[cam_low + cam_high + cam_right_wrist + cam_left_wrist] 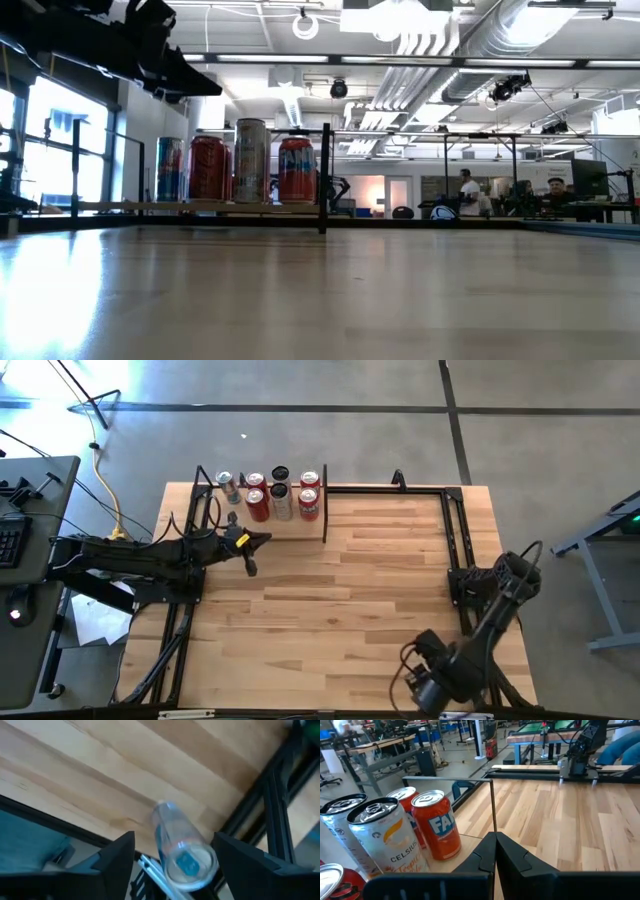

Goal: Place canned beverage on shelf
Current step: Put the blue soda can aligned with the other blue soda can on the shelf

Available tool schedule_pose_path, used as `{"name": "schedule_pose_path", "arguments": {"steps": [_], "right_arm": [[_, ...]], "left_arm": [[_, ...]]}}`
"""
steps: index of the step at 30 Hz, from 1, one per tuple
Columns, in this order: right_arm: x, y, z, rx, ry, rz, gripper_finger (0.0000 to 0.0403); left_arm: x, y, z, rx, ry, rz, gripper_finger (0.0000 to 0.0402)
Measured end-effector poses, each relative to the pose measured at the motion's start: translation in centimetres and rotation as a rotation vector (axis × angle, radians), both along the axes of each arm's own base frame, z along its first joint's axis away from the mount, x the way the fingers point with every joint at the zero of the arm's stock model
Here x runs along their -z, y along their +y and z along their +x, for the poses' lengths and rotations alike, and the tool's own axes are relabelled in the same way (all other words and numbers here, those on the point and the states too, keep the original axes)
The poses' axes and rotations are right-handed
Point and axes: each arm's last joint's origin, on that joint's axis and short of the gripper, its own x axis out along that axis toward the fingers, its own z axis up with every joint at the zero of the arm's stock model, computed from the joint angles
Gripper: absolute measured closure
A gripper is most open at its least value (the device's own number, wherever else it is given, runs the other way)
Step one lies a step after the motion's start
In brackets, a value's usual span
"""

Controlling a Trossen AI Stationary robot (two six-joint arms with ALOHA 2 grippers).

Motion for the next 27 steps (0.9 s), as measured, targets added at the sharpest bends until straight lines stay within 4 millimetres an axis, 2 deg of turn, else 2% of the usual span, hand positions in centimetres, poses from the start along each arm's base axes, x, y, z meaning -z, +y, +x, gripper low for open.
{"name": "schedule_pose_path", "arguments": {"steps": [12,23,27], "right_arm": [[0.0,2.1,-2.9,0.154,0.069,0.015,0.0139],[0.1,2.4,-2.8,0.201,0.026,0.010,0.0139],[1.1,3.0,-2.4,0.196,0.034,-0.004,0.0139]], "left_arm": [[0.1,-0.7,0.1,0.092,0.013,0.005,0.0401],[0.4,-1.3,0.1,0.129,0.044,0.002,0.0401],[0.5,-1.4,0.1,0.130,0.058,-0.001,0.0401]]}}
